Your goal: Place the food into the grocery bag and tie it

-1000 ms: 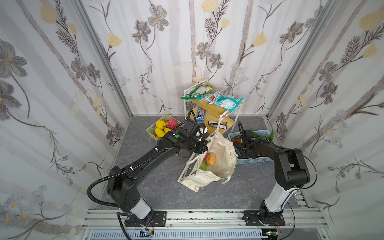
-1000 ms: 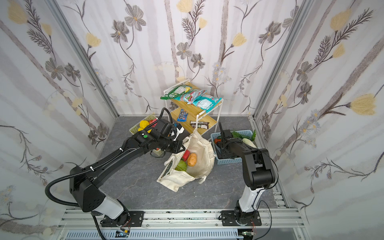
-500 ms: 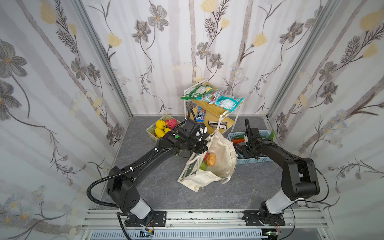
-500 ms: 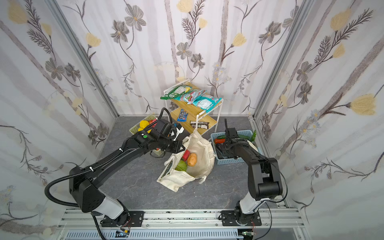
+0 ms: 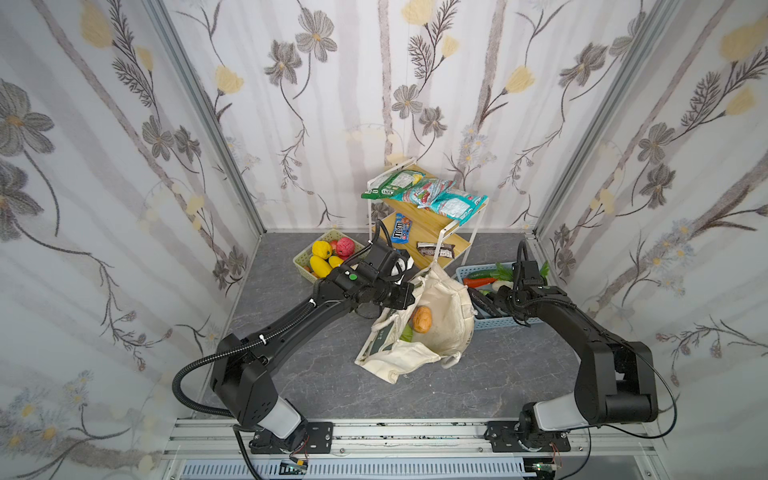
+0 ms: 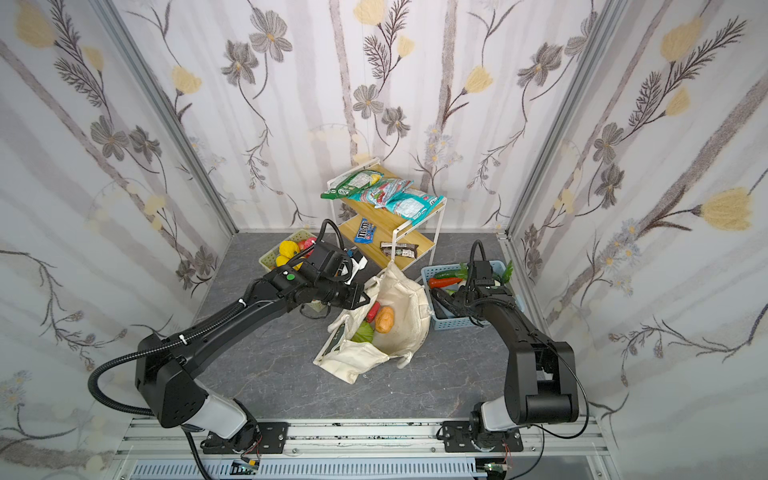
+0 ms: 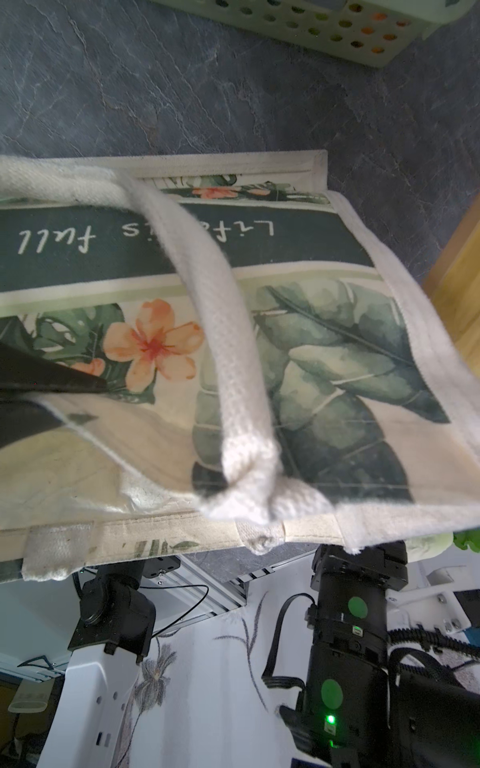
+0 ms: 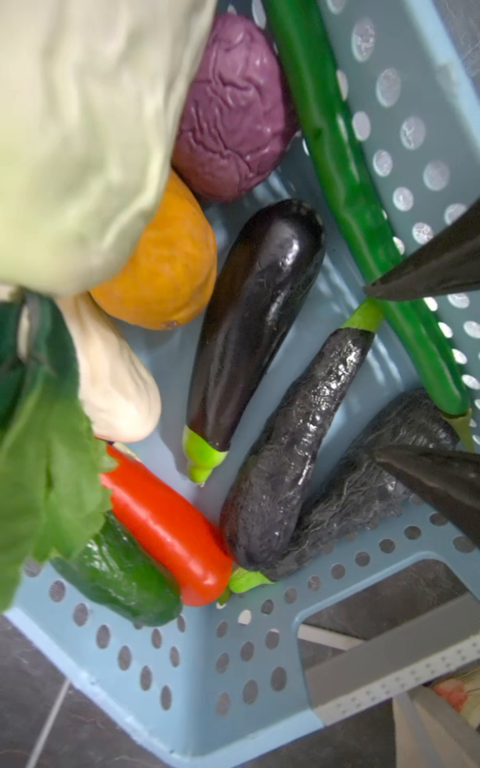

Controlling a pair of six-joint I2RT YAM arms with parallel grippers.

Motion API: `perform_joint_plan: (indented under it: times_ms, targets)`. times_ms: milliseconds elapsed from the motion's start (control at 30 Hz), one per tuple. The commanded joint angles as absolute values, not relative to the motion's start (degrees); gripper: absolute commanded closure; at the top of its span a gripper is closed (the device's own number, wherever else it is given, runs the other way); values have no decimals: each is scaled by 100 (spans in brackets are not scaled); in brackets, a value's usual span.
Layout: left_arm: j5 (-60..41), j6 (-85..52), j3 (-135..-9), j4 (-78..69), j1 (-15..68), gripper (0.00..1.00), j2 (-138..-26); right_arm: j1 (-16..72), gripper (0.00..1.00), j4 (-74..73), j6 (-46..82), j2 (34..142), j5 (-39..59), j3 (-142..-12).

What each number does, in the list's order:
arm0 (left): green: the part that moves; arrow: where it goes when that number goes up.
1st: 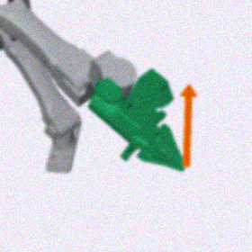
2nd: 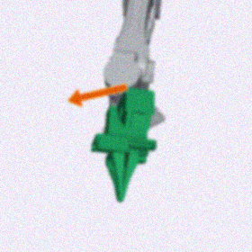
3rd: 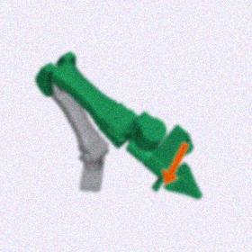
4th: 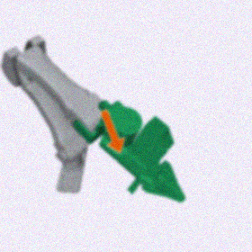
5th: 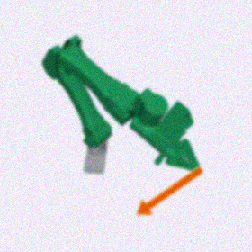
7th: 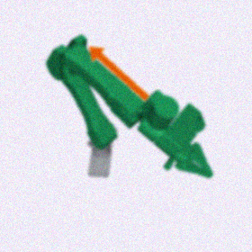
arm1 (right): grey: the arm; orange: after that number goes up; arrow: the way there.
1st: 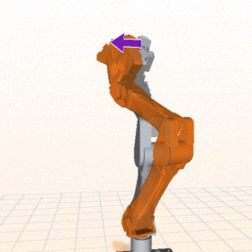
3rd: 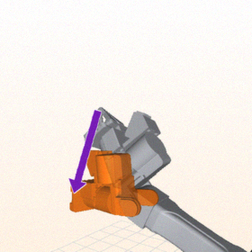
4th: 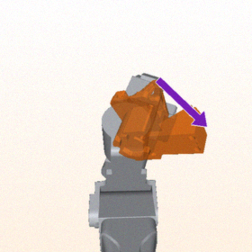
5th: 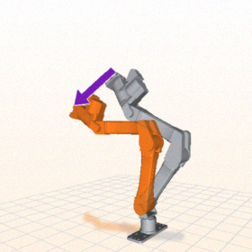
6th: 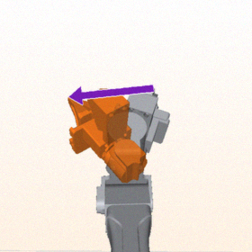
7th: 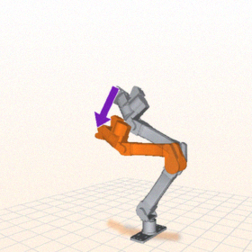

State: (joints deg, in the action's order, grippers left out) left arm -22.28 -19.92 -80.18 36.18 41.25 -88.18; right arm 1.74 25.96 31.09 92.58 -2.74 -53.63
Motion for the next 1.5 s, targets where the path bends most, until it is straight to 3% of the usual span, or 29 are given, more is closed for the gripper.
perform_joint_plan:
  times_ms: [0, 767, 1067, 1467]
  targets:
    - [-2179, -2004, -7955, 3639, 4121, 100, -8741, 51, 44, 2593, 3286, 9185, -147, -5330]
    - [-2229, -2052, -7954, 3536, 4113, 100, -8789, -649, 36, 2797, 3303, 7475, 246, -4410]
    - [-2280, -2065, -7915, 3463, 4111, 100, -8792, -862, 38, 2426, 3234, 7814, 394, -4043]
    - [-2224, -2057, -7857, 3463, 4113, 100, -8714, -1230, 71, 2294, 2917, 8177, 299, -4008]
